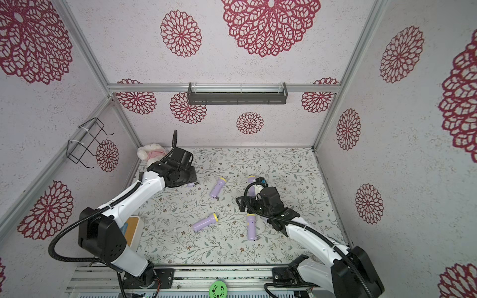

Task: Close the plug at the bottom of the flashlight
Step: Pick up the flashlight from the center of the board.

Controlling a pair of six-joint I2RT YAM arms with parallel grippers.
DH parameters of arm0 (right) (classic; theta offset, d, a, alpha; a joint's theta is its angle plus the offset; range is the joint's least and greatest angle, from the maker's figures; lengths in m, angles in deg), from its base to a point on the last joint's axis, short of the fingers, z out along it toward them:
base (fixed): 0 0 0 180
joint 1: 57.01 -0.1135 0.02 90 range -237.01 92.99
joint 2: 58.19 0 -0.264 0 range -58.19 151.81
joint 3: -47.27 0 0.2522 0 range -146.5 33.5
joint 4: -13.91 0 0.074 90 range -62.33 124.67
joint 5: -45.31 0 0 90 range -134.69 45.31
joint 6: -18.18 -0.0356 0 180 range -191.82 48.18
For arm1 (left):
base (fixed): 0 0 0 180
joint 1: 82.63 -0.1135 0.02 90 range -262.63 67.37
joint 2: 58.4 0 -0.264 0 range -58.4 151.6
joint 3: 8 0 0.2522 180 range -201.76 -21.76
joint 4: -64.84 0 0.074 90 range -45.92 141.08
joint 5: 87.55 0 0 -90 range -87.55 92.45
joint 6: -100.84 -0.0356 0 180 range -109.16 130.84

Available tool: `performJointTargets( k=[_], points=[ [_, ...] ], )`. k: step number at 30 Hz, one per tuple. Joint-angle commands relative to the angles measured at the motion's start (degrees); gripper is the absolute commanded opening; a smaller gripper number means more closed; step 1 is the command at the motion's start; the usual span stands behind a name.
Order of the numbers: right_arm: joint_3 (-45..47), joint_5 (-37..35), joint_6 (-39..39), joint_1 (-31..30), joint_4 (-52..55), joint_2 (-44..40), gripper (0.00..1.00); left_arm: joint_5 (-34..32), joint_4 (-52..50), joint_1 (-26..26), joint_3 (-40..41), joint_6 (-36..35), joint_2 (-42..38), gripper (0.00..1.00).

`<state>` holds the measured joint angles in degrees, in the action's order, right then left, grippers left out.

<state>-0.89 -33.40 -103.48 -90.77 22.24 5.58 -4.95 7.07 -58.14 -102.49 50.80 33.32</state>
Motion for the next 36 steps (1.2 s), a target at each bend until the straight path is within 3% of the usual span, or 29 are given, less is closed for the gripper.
performJointTargets(
  k=[1,10,14,18,36],
  points=[
    [-1.32,7.16,-5.47,-0.41,-9.3,-1.54,0.99,7.66,5.45,0.04,0.25,3.99,-4.35,0.0],
    [-1.59,15.82,-21.0,-0.34,-27.7,3.37,0.99,19.87,24.87,-1.96,9.27,11.6,-13.28,0.0],
    [-1.2,18.6,-27.6,-0.34,-38.3,6.71,0.99,22.38,29.58,-2.79,11.15,12.96,-14.85,0.0],
    [-0.19,19.28,-34.43,-0.35,-49.16,9.87,0.99,26.79,38.77,-4.94,15.65,18.69,-15.41,0.0],
    [2.01,10.22,-51.06,-2.61,-73.32,20.81,0.99,28.29,67.28,-5.98,27.41,34.68,-12.5,0.0]
  ],
)
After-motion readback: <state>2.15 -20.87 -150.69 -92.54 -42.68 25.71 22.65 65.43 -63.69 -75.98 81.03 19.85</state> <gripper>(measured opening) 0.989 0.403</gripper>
